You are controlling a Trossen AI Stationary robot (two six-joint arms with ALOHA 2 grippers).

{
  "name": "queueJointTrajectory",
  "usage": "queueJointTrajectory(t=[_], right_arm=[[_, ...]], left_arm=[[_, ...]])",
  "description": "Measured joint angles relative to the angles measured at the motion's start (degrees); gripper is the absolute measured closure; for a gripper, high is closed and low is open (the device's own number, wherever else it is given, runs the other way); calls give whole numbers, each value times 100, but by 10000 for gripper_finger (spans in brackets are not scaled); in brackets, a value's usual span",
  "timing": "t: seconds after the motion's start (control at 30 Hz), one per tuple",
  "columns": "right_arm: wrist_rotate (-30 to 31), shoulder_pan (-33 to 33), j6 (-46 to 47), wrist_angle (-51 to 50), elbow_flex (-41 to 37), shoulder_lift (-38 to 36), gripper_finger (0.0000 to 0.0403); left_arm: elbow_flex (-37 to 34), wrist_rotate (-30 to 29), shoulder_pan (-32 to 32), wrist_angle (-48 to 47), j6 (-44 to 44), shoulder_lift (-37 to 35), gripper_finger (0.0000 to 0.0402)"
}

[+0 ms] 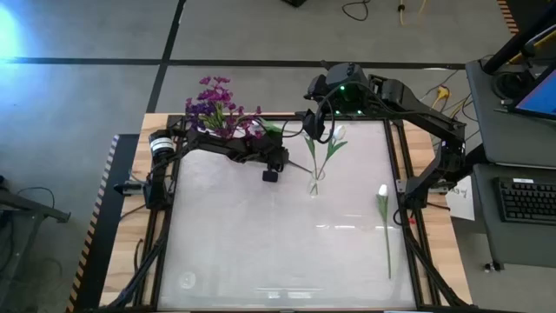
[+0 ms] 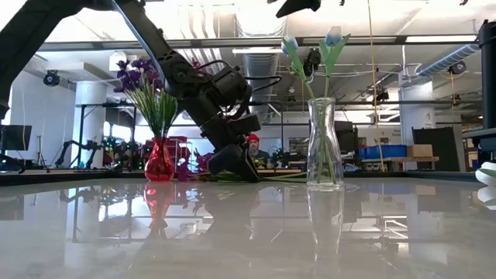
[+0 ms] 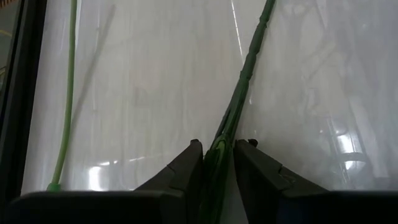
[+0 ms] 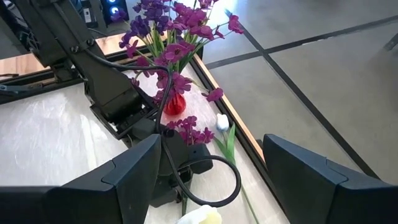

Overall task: Sort flowers into vase by color
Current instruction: Put the light purple flower into the red vase

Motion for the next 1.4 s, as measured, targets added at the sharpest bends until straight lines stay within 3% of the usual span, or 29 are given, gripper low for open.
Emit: queueJointTrajectory(t=[0.47,0.87,1.4], right_arm=[[0,0,-42,-4,0,0,129],[0,0,-7,-4,0,0,129],[0,68,-11,-4,0,0,129]], left_arm=[[0,6,-8,-653,14,-491,326],[4,-152,-10,285,-155,-384,326],[0,-431,10,498,-33,21,326]])
